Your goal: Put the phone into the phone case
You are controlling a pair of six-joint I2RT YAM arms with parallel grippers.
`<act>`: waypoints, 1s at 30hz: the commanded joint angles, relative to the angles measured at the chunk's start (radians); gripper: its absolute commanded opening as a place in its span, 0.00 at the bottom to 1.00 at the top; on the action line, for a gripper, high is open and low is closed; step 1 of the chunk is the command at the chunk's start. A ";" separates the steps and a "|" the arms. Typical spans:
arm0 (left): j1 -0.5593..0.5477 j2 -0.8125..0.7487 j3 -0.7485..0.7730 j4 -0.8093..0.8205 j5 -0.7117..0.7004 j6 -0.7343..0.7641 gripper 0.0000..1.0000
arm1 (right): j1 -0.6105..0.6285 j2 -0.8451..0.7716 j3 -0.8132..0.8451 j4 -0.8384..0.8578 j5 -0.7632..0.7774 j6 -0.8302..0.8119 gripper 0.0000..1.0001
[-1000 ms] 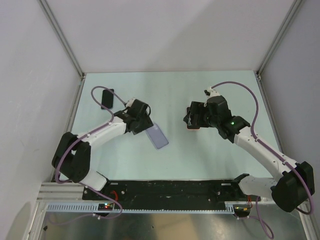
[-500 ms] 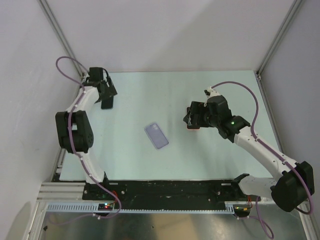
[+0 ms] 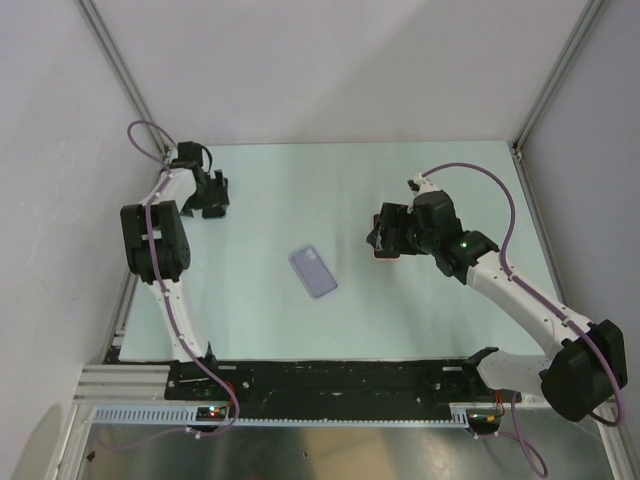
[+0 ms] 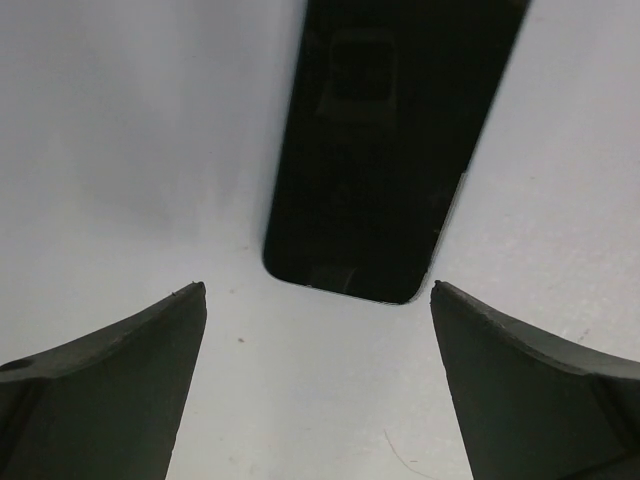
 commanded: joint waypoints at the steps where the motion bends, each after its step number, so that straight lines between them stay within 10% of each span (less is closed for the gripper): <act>1: 0.030 0.016 0.081 -0.023 0.046 0.038 0.97 | -0.006 0.007 0.000 0.031 -0.007 -0.001 0.92; 30: 0.030 0.246 0.379 -0.228 0.063 0.016 0.86 | -0.006 0.030 -0.001 0.045 -0.012 -0.001 0.92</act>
